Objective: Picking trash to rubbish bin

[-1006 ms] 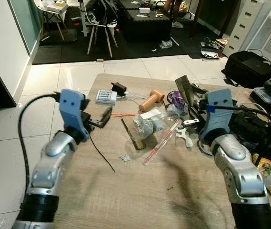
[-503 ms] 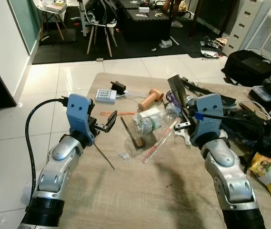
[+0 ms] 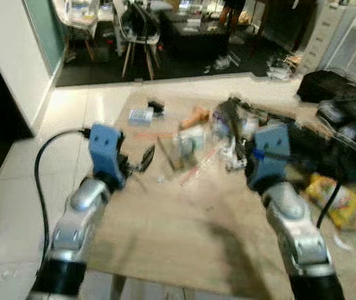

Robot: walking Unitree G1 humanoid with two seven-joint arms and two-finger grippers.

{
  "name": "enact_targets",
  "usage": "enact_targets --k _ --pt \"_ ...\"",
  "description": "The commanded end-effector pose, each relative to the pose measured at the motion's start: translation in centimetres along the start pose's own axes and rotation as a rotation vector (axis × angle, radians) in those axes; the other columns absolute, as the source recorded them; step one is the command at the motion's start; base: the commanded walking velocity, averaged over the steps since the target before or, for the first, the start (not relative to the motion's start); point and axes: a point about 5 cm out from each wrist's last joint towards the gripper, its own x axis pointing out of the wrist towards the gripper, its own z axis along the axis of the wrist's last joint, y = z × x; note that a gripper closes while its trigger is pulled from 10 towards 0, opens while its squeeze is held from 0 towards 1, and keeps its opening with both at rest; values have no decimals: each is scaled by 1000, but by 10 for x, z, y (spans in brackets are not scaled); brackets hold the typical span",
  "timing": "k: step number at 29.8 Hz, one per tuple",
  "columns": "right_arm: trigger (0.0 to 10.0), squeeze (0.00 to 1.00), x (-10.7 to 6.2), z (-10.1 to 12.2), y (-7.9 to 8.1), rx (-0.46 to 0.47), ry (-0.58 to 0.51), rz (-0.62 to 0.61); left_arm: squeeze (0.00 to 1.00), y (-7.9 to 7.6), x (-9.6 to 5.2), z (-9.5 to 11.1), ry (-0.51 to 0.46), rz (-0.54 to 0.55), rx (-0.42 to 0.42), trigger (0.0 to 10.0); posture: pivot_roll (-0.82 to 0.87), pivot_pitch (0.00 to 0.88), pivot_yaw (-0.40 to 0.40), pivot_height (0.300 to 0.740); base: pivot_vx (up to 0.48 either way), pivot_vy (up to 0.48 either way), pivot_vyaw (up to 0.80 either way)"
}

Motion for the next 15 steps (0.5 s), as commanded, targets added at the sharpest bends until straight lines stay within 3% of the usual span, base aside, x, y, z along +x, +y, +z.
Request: enact_targets --k 1,15 --pt "10000 0 -2 -2 1 1 1 0 0 -2 0 0 0 -6 8 10000 -81 59 -10 740 -345 0 0" --pt "10000 0 -2 -3 1 5 3 -3 0 -3 -2 -1 10 -21 13 10000 -76 72 -7 740 -329 0 0"
